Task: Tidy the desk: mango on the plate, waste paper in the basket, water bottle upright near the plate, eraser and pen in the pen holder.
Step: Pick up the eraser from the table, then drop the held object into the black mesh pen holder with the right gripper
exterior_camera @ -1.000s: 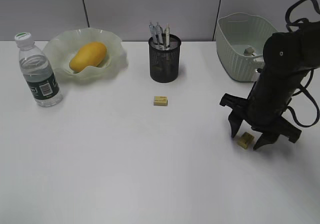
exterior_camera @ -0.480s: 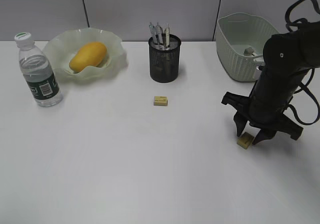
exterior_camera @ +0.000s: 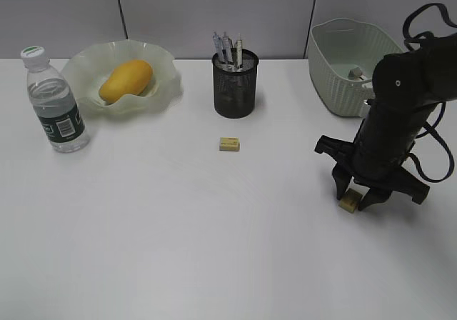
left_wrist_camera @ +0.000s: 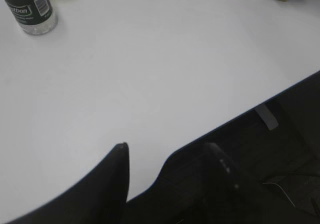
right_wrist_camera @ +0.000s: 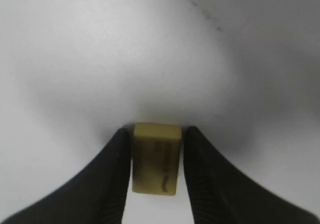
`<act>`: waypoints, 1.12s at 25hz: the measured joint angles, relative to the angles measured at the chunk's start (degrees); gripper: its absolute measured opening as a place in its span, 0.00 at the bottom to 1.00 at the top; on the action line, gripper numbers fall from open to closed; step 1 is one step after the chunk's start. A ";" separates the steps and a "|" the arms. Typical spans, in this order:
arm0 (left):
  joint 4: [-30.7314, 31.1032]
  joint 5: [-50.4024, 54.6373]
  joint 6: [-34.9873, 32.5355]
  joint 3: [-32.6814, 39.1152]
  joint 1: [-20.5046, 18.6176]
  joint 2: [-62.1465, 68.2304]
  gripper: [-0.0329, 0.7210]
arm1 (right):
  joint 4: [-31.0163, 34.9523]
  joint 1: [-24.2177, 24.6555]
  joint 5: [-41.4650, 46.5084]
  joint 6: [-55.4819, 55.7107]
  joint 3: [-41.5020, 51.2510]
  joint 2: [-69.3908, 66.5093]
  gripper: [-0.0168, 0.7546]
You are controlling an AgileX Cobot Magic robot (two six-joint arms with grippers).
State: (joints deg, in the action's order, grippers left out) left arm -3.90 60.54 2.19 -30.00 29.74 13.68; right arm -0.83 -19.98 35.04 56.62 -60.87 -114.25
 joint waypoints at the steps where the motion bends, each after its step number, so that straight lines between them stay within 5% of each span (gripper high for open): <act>1: 0.00 0.00 0.00 0.00 0.00 0.00 0.53 | 0.06 0.00 0.00 -0.06 -0.04 0.00 0.41; 11: 0.00 0.00 0.00 0.00 0.00 0.00 0.53 | 0.83 -0.06 0.25 -4.92 -0.47 -0.12 0.31; 15: 0.00 0.00 0.00 0.00 0.00 0.00 0.53 | 7.44 -0.06 0.31 -13.20 -4.97 -0.49 0.31; 28: 0.00 0.00 0.00 0.00 0.00 0.00 0.53 | 10.40 -3.60 0.43 -24.35 -46.19 -4.00 0.31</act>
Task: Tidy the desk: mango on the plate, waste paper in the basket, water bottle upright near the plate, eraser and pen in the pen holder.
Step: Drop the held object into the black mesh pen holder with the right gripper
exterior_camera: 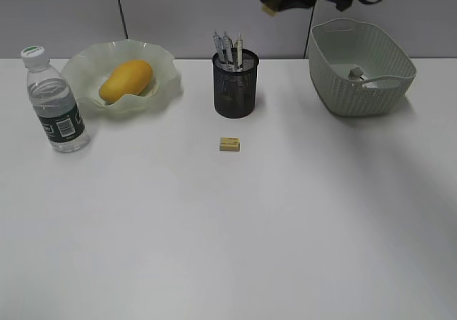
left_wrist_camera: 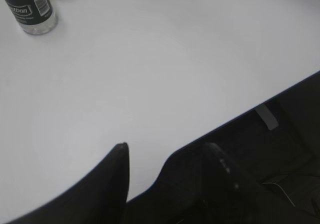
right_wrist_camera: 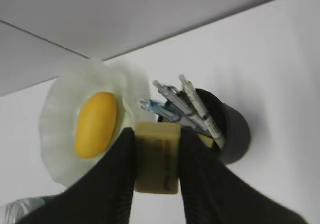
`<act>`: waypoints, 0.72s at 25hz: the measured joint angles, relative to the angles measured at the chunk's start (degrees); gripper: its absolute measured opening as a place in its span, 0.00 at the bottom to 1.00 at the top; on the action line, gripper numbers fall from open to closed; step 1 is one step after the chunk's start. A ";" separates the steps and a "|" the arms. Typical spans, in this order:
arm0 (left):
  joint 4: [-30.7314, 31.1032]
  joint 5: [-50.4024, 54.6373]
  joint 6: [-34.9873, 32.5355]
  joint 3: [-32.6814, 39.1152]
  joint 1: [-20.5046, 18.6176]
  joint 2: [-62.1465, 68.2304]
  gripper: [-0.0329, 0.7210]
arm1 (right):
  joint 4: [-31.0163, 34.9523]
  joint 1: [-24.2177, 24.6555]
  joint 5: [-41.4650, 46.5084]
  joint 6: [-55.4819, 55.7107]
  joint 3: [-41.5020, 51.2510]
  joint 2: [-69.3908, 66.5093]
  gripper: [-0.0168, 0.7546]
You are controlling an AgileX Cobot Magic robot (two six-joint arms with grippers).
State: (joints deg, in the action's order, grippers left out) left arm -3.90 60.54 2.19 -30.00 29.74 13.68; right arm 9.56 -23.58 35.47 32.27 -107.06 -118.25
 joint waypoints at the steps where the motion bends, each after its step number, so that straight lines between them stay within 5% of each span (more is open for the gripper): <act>1: 0.00 0.00 0.00 0.00 0.00 0.00 0.53 | 0.00 -0.26 0.00 -0.07 -2.41 -1.17 0.31; 6: 0.00 0.00 0.00 0.00 0.00 0.00 0.53 | 0.60 -1.19 0.05 -0.20 -9.58 -6.95 0.31; 18: 0.00 0.00 0.00 0.00 0.00 0.00 0.53 | 2.72 -2.11 -1.08 -1.22 -10.30 -16.67 0.31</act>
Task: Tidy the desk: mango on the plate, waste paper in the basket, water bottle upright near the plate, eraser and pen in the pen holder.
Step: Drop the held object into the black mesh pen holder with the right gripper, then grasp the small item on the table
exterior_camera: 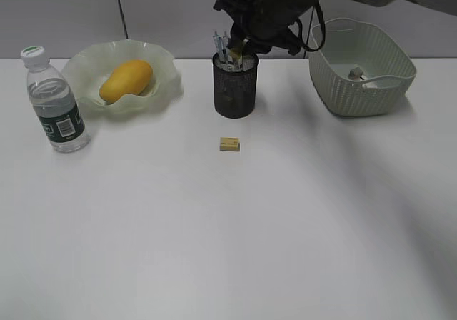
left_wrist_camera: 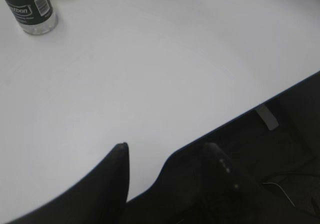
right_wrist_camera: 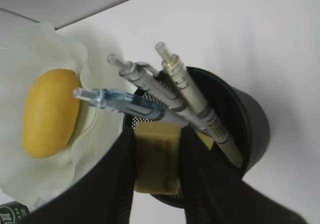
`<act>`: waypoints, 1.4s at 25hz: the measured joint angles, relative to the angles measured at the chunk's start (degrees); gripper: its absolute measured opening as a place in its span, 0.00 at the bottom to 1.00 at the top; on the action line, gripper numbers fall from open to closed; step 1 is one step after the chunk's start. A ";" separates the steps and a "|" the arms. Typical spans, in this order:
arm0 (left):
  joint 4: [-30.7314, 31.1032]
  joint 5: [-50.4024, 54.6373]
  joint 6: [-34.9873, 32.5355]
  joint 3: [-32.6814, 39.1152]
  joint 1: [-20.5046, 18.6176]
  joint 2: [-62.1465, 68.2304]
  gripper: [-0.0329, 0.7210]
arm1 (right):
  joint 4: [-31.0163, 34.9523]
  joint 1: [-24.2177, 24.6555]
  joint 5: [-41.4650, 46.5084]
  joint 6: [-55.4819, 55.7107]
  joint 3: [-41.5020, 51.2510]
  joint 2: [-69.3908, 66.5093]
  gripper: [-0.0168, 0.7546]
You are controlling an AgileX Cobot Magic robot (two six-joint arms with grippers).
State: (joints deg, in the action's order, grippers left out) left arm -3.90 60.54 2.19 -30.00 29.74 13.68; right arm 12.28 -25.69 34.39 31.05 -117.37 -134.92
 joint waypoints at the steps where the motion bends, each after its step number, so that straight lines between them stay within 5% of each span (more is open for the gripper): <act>1: 0.00 0.00 0.00 0.00 0.00 0.00 0.53 | 0.06 -0.19 -0.51 -0.05 0.00 -0.18 0.31; 4: 0.00 0.00 0.00 0.00 0.00 0.00 0.53 | 0.36 -0.34 -1.60 -0.06 -0.11 -0.68 0.34; 12: 0.00 0.00 0.00 0.00 0.00 0.00 0.52 | -0.06 -0.34 -1.79 -0.50 -0.11 -0.87 0.66; 20: 0.00 0.00 0.00 0.00 0.00 0.00 0.50 | -0.12 -0.34 6.81 -9.26 -2.92 3.22 0.68; 28: 0.00 0.00 0.00 0.00 0.00 0.00 0.49 | -0.26 -0.34 26.12 -18.46 -3.63 5.93 0.68; 35: 0.00 0.00 0.00 0.00 0.00 0.00 0.48 | -5.78 -0.34 34.70 -23.06 -3.46 7.81 0.68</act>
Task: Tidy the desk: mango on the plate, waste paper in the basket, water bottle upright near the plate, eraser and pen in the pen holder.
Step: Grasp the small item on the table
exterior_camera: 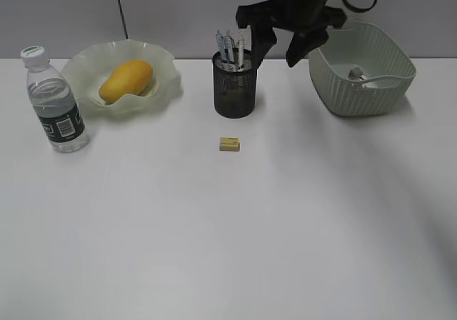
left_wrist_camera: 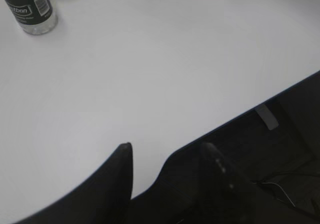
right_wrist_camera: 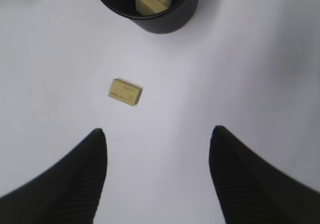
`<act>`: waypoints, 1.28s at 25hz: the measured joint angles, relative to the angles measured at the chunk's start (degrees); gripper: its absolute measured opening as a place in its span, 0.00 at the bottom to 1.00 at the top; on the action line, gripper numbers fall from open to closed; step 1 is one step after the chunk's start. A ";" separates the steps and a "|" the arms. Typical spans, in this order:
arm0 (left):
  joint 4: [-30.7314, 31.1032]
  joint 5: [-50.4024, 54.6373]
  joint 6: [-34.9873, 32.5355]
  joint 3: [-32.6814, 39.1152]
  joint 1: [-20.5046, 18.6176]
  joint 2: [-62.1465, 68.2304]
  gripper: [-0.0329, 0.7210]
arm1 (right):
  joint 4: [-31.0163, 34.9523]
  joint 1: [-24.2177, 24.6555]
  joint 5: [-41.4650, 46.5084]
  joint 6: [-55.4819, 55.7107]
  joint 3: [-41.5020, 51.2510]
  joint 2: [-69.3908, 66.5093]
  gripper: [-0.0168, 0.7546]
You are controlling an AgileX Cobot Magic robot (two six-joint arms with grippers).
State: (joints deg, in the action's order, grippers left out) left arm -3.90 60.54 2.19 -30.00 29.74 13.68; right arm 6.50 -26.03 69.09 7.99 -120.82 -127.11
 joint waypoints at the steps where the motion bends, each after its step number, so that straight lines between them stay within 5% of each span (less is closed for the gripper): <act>1: 0.00 0.00 0.00 0.00 0.00 0.00 0.48 | -0.33 0.00 0.07 -0.38 0.00 1.04 0.68; 14: 0.00 0.00 0.00 0.00 0.00 0.00 0.47 | -0.71 0.00 0.13 -4.32 7.34 24.79 0.68; 27: 0.00 0.00 0.00 0.00 0.00 0.00 0.46 | -8.20 0.00 -5.54 -5.52 59.49 70.49 0.68; 32: 0.00 0.00 0.00 0.00 0.00 0.00 0.46 | -8.90 0.00 -8.25 -5.65 71.99 89.53 0.68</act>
State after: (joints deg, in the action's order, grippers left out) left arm -3.90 60.54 2.19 -30.00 29.74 13.68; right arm -2.39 -26.03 60.83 2.35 -48.84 -37.58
